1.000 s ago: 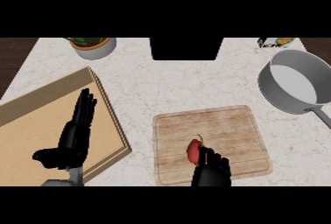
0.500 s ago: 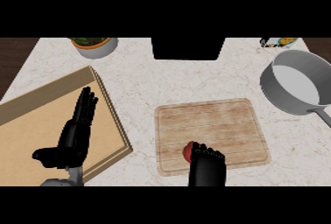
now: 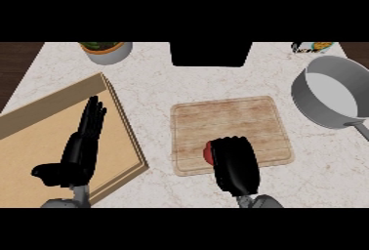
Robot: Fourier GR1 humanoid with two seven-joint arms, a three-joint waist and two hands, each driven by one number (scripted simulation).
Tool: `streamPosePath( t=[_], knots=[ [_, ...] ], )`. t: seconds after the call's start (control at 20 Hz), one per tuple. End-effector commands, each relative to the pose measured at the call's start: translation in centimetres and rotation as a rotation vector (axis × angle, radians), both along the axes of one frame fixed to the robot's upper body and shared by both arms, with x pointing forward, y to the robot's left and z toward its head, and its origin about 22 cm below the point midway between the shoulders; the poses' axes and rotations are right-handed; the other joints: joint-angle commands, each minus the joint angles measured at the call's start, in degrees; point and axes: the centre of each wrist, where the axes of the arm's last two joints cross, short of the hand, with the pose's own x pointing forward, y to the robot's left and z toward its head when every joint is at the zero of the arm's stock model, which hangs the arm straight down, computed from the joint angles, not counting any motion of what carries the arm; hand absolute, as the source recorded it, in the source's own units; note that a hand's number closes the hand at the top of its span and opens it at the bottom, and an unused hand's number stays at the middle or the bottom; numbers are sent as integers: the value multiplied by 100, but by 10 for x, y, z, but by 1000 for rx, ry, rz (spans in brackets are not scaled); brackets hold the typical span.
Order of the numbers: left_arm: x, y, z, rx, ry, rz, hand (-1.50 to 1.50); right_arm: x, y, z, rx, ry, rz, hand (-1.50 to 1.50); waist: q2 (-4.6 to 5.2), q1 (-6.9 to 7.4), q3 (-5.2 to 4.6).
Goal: Pick the bell pepper from the cutting board and place it in the pot
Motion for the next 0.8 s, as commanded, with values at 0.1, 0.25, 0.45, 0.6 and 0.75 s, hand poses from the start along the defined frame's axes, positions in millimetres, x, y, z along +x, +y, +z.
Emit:
streamPosePath(
  t=[0.1, 0.25, 0.45, 0.6, 0.75],
  knots=[
    [7, 9, -10, -4, 15, 21, 0, 14, 16, 50, 86, -195, 51, 150, -10, -85, 16],
    [1, 2, -2, -13, 2, 27, 0, -5, 3, 87, 99, -296, 0, 150, -32, -121, 16],
    [2, 18, -3, 1, 4, 22, 0, -10, -18, 90, 33, -324, -120, 150, -20, -113, 17],
    [-22, 2, -17, 0, 11, 8, 0, -1, -47, 110, 37, -361, -217, 150, -22, -94, 19],
    [-14, -4, -15, -4, 5, 20, 0, -3, -57, 130, 27, -358, -255, 150, -21, -94, 18]
  ],
)
